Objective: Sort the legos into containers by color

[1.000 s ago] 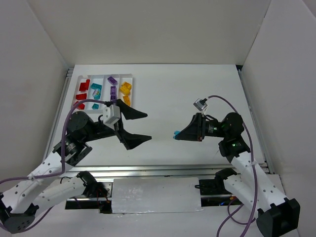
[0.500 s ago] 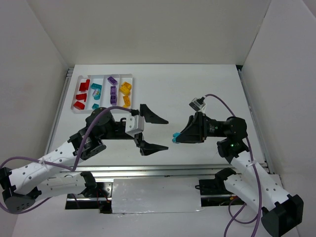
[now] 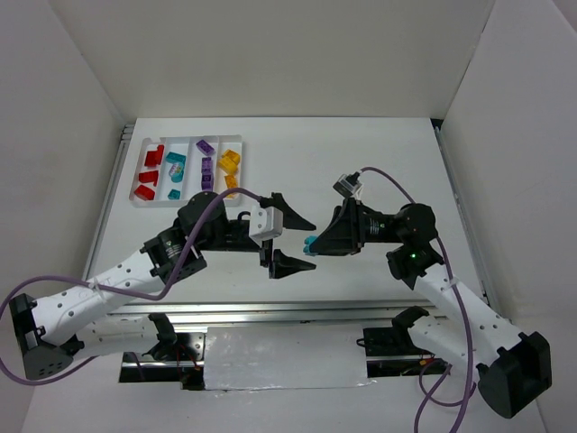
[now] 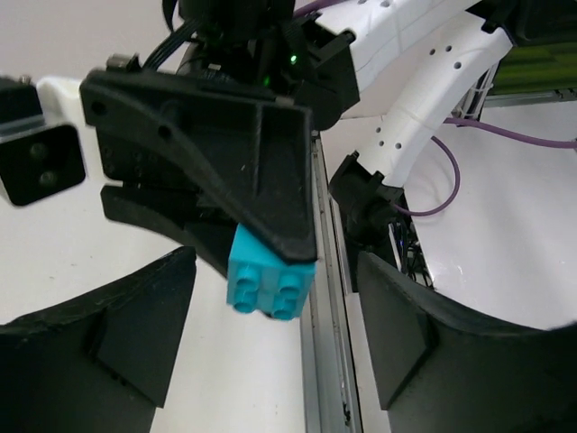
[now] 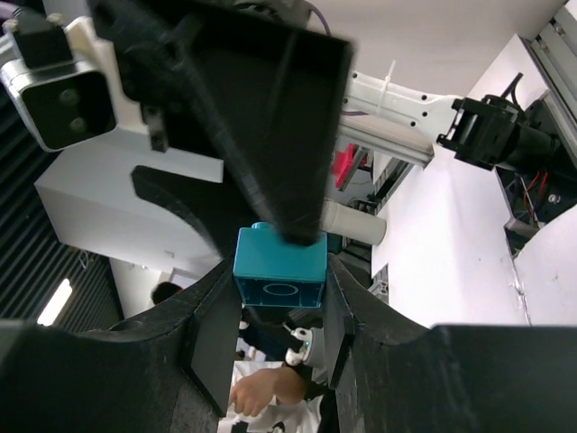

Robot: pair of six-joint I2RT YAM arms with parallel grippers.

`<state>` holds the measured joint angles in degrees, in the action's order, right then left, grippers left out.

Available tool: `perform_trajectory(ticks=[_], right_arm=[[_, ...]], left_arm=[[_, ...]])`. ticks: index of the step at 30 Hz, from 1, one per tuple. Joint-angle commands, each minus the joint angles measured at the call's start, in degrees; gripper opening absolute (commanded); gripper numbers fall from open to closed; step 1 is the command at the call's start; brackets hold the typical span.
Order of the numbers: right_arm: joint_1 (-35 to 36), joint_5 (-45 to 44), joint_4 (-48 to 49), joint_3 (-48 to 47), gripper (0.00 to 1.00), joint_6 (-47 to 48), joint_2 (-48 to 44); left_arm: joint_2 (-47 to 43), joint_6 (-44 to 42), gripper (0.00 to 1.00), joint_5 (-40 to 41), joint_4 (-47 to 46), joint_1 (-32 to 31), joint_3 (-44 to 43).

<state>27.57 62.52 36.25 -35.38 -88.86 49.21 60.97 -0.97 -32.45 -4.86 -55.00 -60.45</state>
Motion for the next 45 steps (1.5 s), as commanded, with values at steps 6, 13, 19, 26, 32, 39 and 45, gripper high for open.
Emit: perform_trajectory(ticks=[6,13,19,26,32,39,45], right_arm=[[1.2,-0.7,6.4,-2.8,0.0,-0.5,2.4],[1.0,-0.1,6.6,-3.6,0.0,-0.3,2.5],[1.1,0.1,6.6,-3.7,0.0,-0.3,2.3],[1.1,0.1,7.6,-3.3,0.0,-0.8,2.0],[1.1,1.0,10.1,-3.3,0.38,-1.3,2.3],[-1.1,1.3,11.6,-1.7,1.0,-1.7,2.6],[-5.5,0.7,8.5,-0.4,1.0,0.7,2.7]], left_arm=[[-1.7,2.9,0.62,-2.7,-5.3,-0.3,-1.2],[-0.6,3.2,0.81,-2.3,-4.3,-0.3,-1.3],[-0.2,2.8,0.63,-2.6,-4.0,-0.3,-1.7],[1.6,2.6,0.29,-1.9,-1.5,-0.3,-4.1],[2.8,2.6,0.0,0.8,0.0,-0.3,-4.7],[2.5,2.0,0.0,5.8,2.8,0.6,-4.5],[0.9,4.9,0.0,15.3,2.1,4.5,-2.0]])
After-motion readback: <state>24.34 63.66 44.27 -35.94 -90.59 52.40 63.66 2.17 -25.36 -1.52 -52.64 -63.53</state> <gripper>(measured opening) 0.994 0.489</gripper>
